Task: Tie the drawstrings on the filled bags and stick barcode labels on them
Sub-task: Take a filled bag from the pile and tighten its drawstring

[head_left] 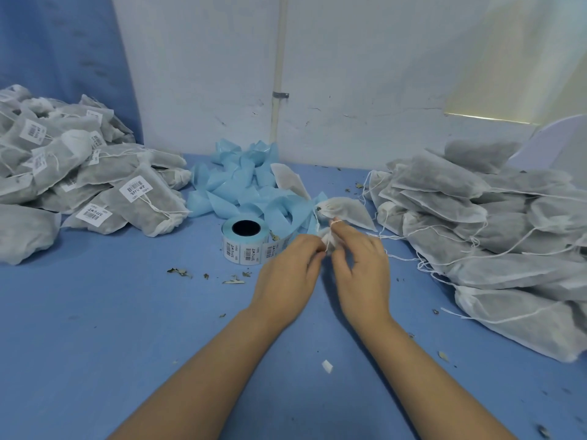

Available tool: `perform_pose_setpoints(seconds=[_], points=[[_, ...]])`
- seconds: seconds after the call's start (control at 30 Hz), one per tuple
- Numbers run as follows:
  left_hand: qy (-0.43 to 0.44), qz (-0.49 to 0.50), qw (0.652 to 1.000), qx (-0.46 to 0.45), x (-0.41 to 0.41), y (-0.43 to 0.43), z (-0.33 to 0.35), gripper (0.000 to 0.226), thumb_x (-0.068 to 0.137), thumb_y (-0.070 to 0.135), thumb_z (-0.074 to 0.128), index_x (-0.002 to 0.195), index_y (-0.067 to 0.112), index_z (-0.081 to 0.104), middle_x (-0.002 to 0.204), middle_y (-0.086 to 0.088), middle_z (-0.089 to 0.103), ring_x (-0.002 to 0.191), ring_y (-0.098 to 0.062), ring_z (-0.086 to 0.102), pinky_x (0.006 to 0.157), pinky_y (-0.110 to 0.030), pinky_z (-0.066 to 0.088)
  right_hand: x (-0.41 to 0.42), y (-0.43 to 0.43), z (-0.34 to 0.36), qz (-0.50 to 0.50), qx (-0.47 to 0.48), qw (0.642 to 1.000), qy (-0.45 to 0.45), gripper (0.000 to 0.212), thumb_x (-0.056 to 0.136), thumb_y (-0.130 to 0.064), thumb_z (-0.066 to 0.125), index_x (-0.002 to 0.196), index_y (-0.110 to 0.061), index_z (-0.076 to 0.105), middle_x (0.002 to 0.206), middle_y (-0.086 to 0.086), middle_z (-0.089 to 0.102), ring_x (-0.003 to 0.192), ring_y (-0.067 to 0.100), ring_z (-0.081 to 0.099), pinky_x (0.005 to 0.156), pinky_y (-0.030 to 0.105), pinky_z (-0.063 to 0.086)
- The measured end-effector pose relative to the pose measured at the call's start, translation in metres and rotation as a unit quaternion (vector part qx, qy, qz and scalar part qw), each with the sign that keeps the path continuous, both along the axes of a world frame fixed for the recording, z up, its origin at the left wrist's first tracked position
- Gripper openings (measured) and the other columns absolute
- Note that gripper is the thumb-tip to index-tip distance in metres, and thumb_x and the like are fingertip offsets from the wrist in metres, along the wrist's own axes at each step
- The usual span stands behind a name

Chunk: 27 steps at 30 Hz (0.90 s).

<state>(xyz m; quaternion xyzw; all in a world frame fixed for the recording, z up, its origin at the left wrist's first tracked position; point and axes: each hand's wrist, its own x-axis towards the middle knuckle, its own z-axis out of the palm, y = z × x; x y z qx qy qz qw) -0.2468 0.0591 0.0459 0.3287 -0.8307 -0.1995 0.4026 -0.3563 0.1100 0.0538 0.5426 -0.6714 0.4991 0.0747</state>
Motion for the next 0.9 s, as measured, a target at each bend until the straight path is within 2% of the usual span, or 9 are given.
perform_pose_setpoints(seconds=[0.07, 0.13, 0.2, 0.3, 0.4, 0.47, 0.67, 0.8, 0.9], points=[[-0.023, 0.004, 1.0, 0.004, -0.001, 0.001, -0.001, 0.014, 0.098, 0.025, 0.046, 0.103, 0.02, 0.058, 0.091, 0.009, 0.059, 0.077, -0.013, 0.052, 0.07, -0.034, 0.045, -0.002, 0.0, 0.0, 0.002, -0.022, 0.998, -0.067, 0.027, 0.091, -0.008, 0.057, 0.109, -0.023, 0.07, 0.097, -0.03, 0.058, 0.098, 0.01, 0.046, 0.091, 0.017, 0.034], [-0.042, -0.001, 0.999, 0.001, -0.001, 0.001, -0.001, 0.013, 0.098, 0.027, 0.045, 0.102, 0.021, 0.056, 0.078, 0.01, 0.053, 0.07, -0.012, 0.047, 0.065, -0.031, 0.041, -0.004, -0.001, 0.0, 0.014, -0.032, 0.99, -0.138, 0.025, 0.091, -0.009, 0.057, 0.102, -0.028, 0.07, 0.088, -0.031, 0.058, 0.097, 0.009, 0.047, 0.083, 0.005, 0.032], [-0.05, -0.012, 0.999, 0.01, -0.001, 0.001, -0.001, 0.012, 0.098, 0.029, 0.044, 0.101, 0.022, 0.054, 0.074, 0.011, 0.05, 0.068, -0.011, 0.045, 0.063, -0.031, 0.039, -0.006, -0.002, -0.001, 0.025, -0.029, 0.982, -0.186, 0.022, 0.09, -0.011, 0.06, 0.1, -0.028, 0.071, 0.086, -0.025, 0.063, 0.101, 0.01, 0.051, 0.084, 0.005, 0.035], [-0.057, -0.023, 0.998, 0.022, -0.001, 0.001, 0.001, 0.013, 0.1, 0.031, 0.04, 0.101, 0.023, 0.05, 0.078, 0.008, 0.057, 0.072, -0.015, 0.051, 0.065, -0.033, 0.041, -0.009, -0.004, -0.002, 0.034, -0.023, 0.968, -0.249, 0.018, 0.087, -0.013, 0.066, 0.1, -0.023, 0.074, 0.092, -0.012, 0.07, 0.105, 0.014, 0.06, 0.093, 0.024, 0.046], [-0.041, -0.029, 0.997, 0.052, -0.001, 0.002, 0.001, 0.015, 0.101, 0.034, 0.032, 0.1, 0.024, 0.043, 0.074, 0.005, 0.06, 0.074, -0.019, 0.057, 0.069, -0.039, 0.044, -0.01, -0.005, -0.001, 0.054, -0.048, 0.946, -0.316, 0.013, 0.082, -0.009, 0.072, 0.093, -0.014, 0.077, 0.083, -0.014, 0.073, 0.088, 0.001, 0.066, 0.079, 0.013, 0.049], [-0.004, -0.029, 0.996, 0.081, -0.001, 0.0, 0.001, 0.013, 0.102, 0.034, 0.03, 0.099, 0.025, 0.04, 0.069, 0.008, 0.057, 0.072, -0.018, 0.059, 0.07, -0.039, 0.045, -0.01, -0.006, 0.0, 0.077, -0.048, 0.937, -0.337, 0.011, 0.081, -0.009, 0.074, 0.085, -0.018, 0.077, 0.08, -0.015, 0.074, 0.08, -0.003, 0.067, 0.072, 0.008, 0.047], [0.092, 0.007, 0.984, 0.151, 0.0, -0.004, -0.002, 0.012, 0.101, 0.031, 0.032, 0.091, 0.033, 0.037, 0.066, 0.011, 0.058, 0.066, -0.012, 0.062, 0.069, -0.033, 0.047, -0.006, -0.004, 0.001, 0.128, 0.001, 0.954, -0.27, 0.011, 0.081, -0.013, 0.074, 0.081, -0.024, 0.077, 0.081, -0.014, 0.074, 0.089, 0.006, 0.066, 0.076, 0.014, 0.048], [0.042, 0.076, 0.994, 0.062, 0.0, -0.004, -0.001, 0.009, 0.101, 0.032, 0.035, 0.094, 0.028, 0.038, 0.071, 0.008, 0.057, 0.068, -0.02, 0.058, 0.063, -0.038, 0.044, -0.002, -0.002, 0.0, 0.091, 0.044, 0.986, -0.132, 0.021, 0.082, -0.021, 0.072, 0.074, -0.04, 0.072, 0.075, -0.028, 0.068, 0.091, 0.001, 0.049, 0.08, 0.017, 0.04], [0.035, 0.097, 0.995, 0.012, -0.002, -0.001, -0.001, 0.013, 0.1, 0.029, 0.04, 0.095, 0.02, 0.048, 0.075, 0.006, 0.057, 0.07, -0.019, 0.057, 0.063, -0.035, 0.041, 0.001, -0.003, 0.001, 0.06, 0.062, 0.991, -0.102, 0.011, 0.083, -0.022, 0.07, 0.077, -0.031, 0.075, 0.072, -0.026, 0.063, 0.086, 0.003, 0.045, 0.075, 0.011, 0.037]])
